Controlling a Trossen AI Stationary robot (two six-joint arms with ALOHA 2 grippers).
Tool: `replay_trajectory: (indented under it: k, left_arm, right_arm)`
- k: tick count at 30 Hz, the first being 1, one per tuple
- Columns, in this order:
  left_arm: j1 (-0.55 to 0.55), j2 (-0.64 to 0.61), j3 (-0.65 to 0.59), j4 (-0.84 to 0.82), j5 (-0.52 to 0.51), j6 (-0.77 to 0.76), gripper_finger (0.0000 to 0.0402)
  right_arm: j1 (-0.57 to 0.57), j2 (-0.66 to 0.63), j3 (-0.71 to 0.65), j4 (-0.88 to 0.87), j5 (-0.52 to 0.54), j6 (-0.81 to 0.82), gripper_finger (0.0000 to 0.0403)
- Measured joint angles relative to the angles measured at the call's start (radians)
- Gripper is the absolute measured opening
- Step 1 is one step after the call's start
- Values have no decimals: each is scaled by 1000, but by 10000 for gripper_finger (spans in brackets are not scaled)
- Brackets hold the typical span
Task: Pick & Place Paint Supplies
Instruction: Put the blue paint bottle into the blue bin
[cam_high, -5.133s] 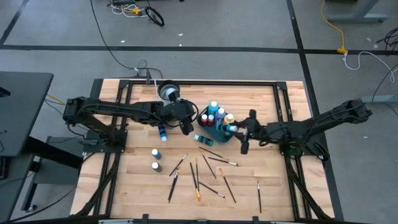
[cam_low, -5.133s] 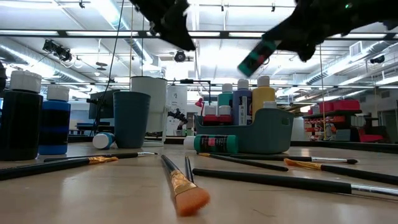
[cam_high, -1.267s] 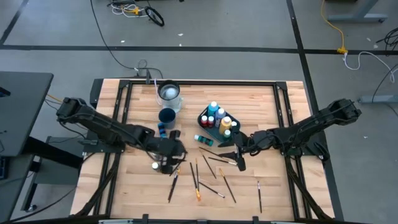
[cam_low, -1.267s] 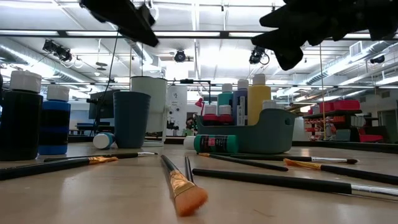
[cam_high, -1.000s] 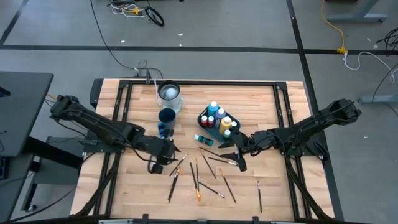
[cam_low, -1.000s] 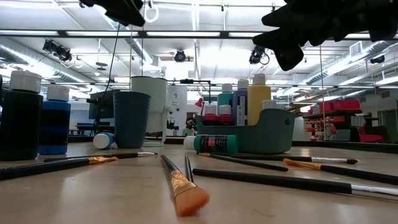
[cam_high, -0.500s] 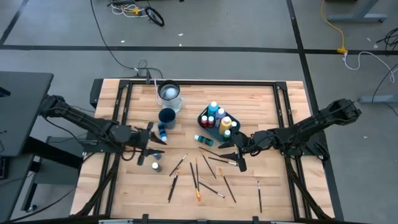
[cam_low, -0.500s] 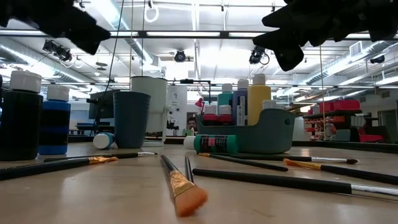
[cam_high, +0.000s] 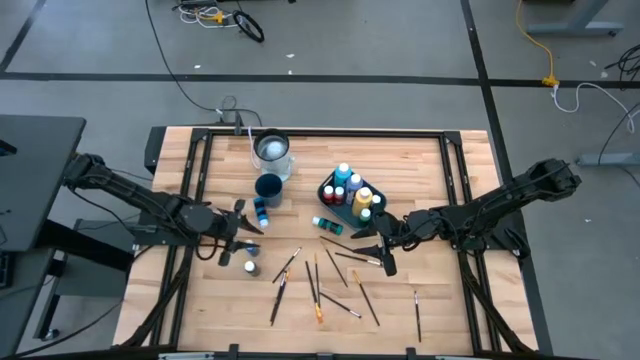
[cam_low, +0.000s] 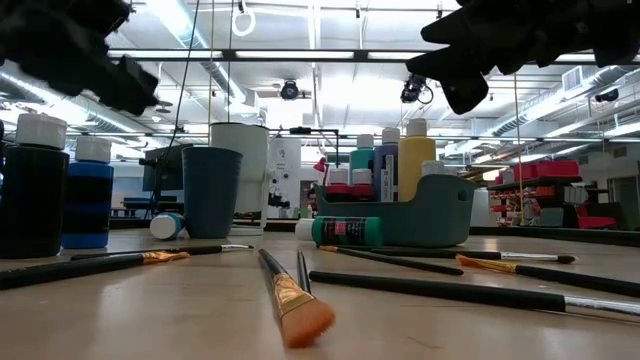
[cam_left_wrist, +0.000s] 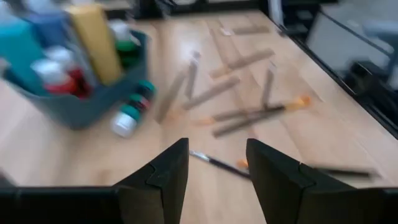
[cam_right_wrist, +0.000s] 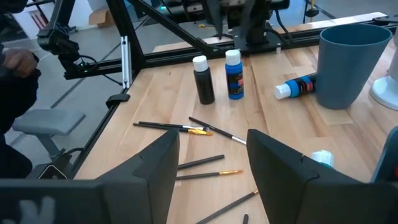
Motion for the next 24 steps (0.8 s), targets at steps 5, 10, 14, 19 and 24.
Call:
replay_trajectory:
  k: [5,10,14,19,24]
  left_arm:
    - [0,26,-1,-49,71,-15,171]
    - [0,40,-1,-132,44,5,171]
    - [0,40,-1,-181,3,7,171]
    - [0,40,-1,-221,3,-14,171]
    - [0,39,1,-267,-15,-55,170]
  right_arm:
    - [0,0,0,11,1,0,190]
    - [1,0,0,46,1,8,190]
    - [1,0,0,74,1,2,190]
    - [1,0,0,93,1,1,190]
    - [1,0,0,110,1,0,190]
